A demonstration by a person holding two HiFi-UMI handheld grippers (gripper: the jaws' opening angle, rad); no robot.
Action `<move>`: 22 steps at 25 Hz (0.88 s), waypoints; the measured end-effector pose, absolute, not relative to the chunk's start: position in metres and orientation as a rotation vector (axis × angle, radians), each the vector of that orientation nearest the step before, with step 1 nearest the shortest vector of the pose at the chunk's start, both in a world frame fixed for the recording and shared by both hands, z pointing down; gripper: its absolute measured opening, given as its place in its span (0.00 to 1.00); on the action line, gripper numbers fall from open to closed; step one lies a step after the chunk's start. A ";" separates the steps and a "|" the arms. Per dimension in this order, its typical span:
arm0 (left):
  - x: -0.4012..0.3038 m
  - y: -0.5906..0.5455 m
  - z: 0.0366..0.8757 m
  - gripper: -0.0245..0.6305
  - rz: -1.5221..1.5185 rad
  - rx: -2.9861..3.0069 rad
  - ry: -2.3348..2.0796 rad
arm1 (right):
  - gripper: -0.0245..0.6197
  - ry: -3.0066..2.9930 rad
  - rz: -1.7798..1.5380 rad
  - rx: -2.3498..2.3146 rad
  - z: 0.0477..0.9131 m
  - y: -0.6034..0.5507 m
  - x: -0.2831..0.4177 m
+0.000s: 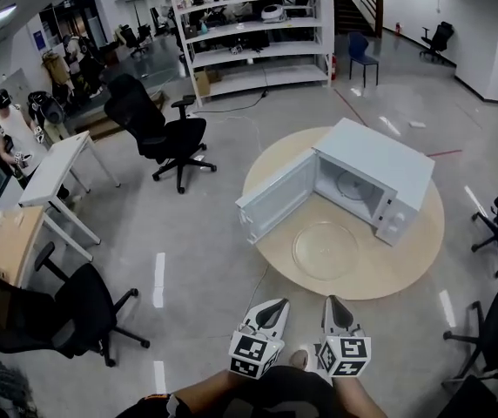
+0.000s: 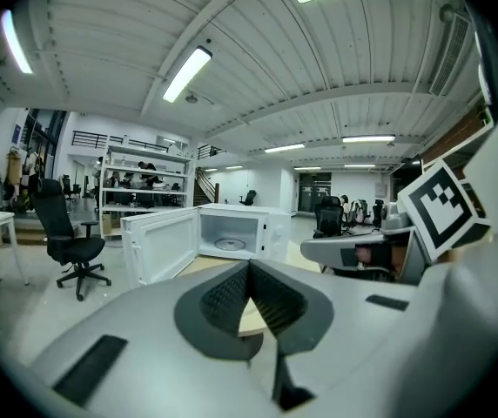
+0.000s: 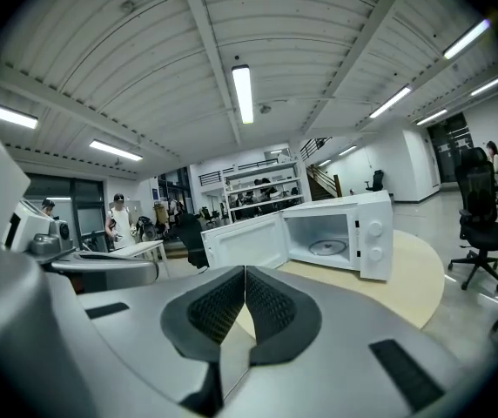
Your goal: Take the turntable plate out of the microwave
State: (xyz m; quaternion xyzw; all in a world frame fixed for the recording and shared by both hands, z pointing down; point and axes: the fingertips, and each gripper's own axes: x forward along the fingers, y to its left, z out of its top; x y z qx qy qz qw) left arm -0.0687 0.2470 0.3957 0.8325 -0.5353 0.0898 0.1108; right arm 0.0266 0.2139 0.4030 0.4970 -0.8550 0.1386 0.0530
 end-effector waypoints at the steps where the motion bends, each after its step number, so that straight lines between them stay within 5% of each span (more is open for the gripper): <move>1: -0.074 0.255 0.396 0.11 0.255 2.435 -1.583 | 0.07 -2.603 0.413 1.492 0.402 0.222 0.020; 22: -0.094 0.385 0.395 0.11 0.133 2.377 -1.646 | 0.07 -2.584 0.307 1.435 0.379 0.352 0.006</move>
